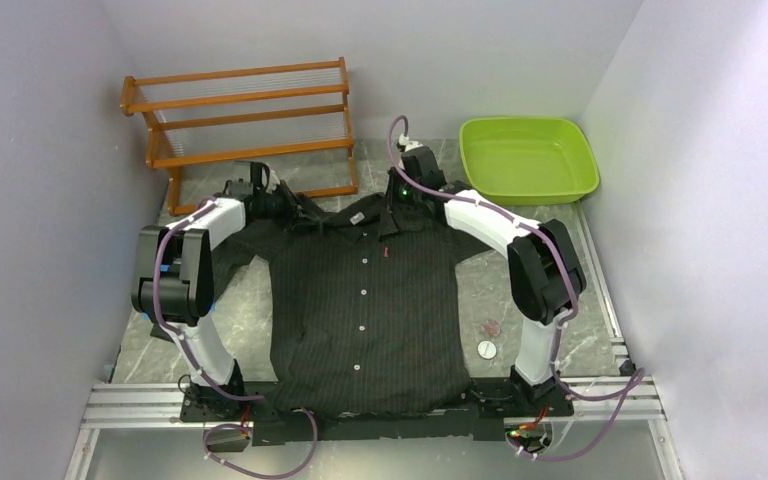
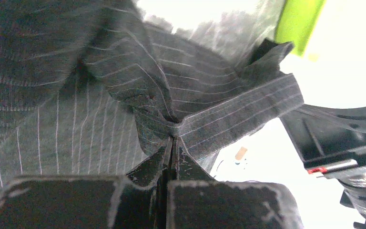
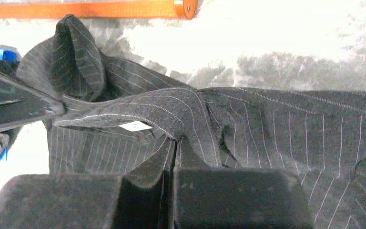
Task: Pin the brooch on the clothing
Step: Flatten out the clothes at the center of the board.
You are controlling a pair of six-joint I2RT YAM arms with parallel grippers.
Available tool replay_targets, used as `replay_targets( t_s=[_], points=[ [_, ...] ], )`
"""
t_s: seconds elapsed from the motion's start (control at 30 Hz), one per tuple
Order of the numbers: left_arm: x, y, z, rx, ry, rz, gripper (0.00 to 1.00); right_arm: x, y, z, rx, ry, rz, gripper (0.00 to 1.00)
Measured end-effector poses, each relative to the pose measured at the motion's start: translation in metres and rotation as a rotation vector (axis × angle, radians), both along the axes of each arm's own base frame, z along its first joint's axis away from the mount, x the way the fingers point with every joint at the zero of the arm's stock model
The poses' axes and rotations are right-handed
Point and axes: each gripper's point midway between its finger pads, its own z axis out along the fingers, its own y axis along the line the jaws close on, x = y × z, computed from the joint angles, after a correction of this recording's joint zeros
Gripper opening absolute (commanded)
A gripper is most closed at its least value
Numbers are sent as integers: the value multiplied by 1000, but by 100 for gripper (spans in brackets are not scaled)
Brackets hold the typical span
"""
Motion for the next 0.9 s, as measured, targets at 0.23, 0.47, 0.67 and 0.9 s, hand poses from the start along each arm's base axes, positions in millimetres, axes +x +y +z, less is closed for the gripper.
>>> replay_targets(
  t_s=[0.23,0.47,0.67,0.9],
  points=[
    [48,13,57,1,-162,20,27,38,-7,3,29,0,-52,0],
    [58,29,74,94,-225,27,86,79,-30,-16,125,77,-107,32],
    [27,49,81,207,-232,62,87,89,-49,-25,188,127,-138,70],
    [-11,64,76,296,-227,83,86,62,-69,-14,118,82,-136,71]
  ],
)
